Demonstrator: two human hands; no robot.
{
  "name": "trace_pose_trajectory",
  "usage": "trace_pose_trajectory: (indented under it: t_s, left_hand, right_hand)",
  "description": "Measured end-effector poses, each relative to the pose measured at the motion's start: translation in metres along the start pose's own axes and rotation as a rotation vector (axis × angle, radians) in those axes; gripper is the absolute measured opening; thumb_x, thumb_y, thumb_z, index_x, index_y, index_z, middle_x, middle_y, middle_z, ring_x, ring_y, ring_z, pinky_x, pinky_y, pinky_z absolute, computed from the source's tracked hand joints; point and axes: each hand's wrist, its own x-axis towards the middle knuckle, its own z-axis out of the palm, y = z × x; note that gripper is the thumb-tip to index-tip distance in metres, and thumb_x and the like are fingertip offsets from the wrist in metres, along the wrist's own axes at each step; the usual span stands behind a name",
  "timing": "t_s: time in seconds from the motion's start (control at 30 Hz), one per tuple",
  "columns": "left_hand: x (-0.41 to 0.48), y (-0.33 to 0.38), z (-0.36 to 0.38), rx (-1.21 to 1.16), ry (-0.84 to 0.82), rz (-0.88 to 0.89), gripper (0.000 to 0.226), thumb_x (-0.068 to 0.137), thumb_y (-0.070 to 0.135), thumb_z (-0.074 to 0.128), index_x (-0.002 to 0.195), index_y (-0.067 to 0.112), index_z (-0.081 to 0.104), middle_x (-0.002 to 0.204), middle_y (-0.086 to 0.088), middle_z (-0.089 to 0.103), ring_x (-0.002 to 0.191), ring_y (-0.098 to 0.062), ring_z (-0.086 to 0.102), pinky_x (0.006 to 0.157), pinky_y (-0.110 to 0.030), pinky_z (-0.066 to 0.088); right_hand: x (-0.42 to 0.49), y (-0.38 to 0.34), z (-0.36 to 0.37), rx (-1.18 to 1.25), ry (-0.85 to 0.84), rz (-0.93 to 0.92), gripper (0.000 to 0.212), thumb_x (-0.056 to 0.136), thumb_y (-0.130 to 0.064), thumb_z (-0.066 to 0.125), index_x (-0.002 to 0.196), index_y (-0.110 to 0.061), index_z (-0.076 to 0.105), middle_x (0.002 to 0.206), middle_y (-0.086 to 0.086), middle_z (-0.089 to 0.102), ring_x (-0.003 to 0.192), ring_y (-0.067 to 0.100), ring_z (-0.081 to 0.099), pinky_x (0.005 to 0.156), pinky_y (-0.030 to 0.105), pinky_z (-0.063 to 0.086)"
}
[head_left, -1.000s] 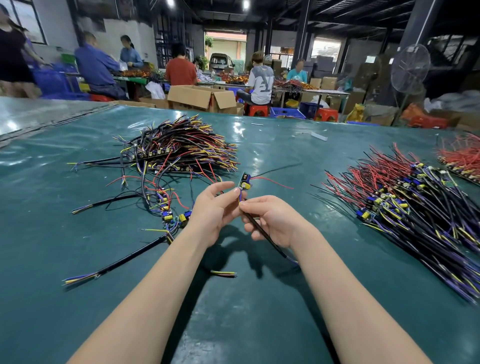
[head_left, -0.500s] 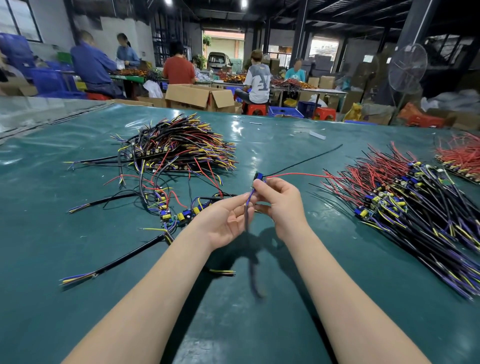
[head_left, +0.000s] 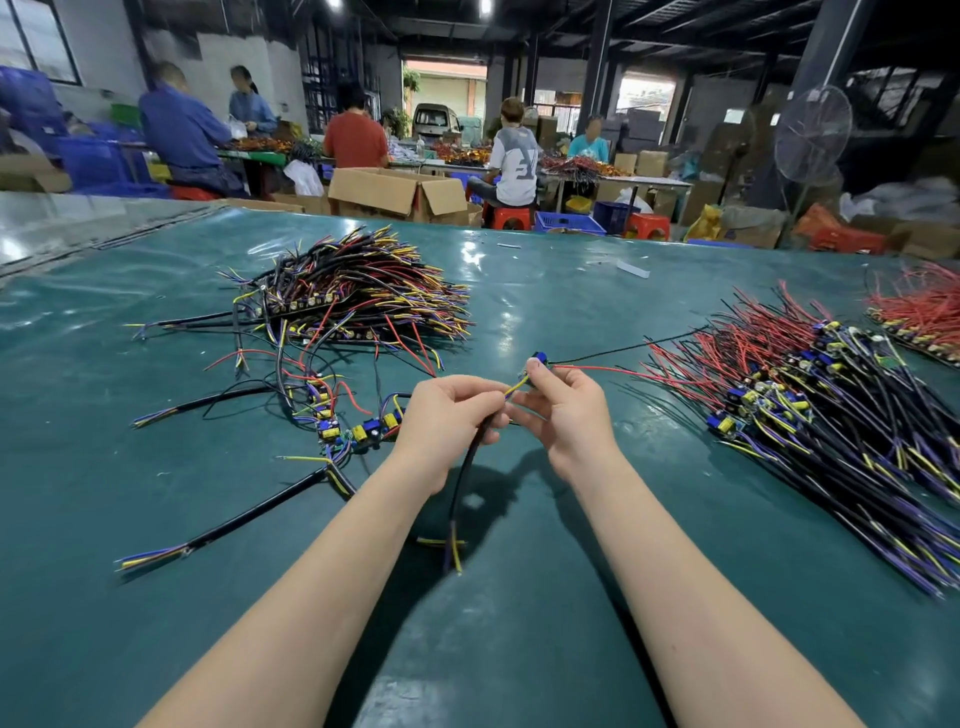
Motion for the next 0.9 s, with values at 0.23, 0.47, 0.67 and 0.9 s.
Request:
trace_pose_trajectory:
  t_s: [0.23,0.47,0.67,0.9]
  left_hand:
    - [0.001,-0.001,-0.003,0.012,0.031,-0.029,0.026,0.085,0.01,0.064,0.06,0.011,0.059,0.046,0.006,0.054,0.036,-0.001,0.041,0.034,-0.012,0.029]
    - [0.002,0.0,-0.003,0.123,0.115,0.036,0.032,0.09,0.012,0.056,0.061,0.014,0.041,0.053,0.001,0.037,0.035,-0.003,0.03,0.033,-0.013,0.023]
    - [0.002,0.005,-0.008,0.065,-0.002,-0.124,0.029,0.092,0.014,0.052,0.063,0.015,0.049,0.045,0.007,0.028,0.029,-0.002,0.021,0.031,-0.01,0.016]
    - [0.001,0.006,-0.01,0.045,-0.055,-0.119,0.019,0.091,0.007,0.055,0.074,0.012,0.061,0.039,0.011,0.047,0.033,0.0,0.044,0.034,-0.011,0.037]
  right_hand:
    - [-0.001,0.002,0.006,0.041,-0.036,0.009,0.02,0.091,-0.007,0.054,0.073,-0.011,0.045,0.048,-0.004,0.049,0.044,0.012,0.053,0.048,0.026,0.052]
    - [-0.005,0.001,0.009,0.113,-0.083,0.087,0.016,0.091,-0.007,0.053,0.077,-0.013,0.048,0.065,0.005,0.055,0.049,0.014,0.058,0.052,0.024,0.056]
    - [-0.008,-0.001,0.012,0.055,-0.074,0.098,0.018,0.092,-0.011,0.053,0.076,-0.014,0.045,0.049,-0.004,0.062,0.045,0.006,0.06,0.045,0.017,0.049]
    - [-0.009,0.0,0.01,-0.007,-0.013,0.1,0.021,0.09,-0.013,0.057,0.072,-0.016,0.046,0.047,-0.008,0.061,0.045,0.002,0.061,0.04,0.011,0.04]
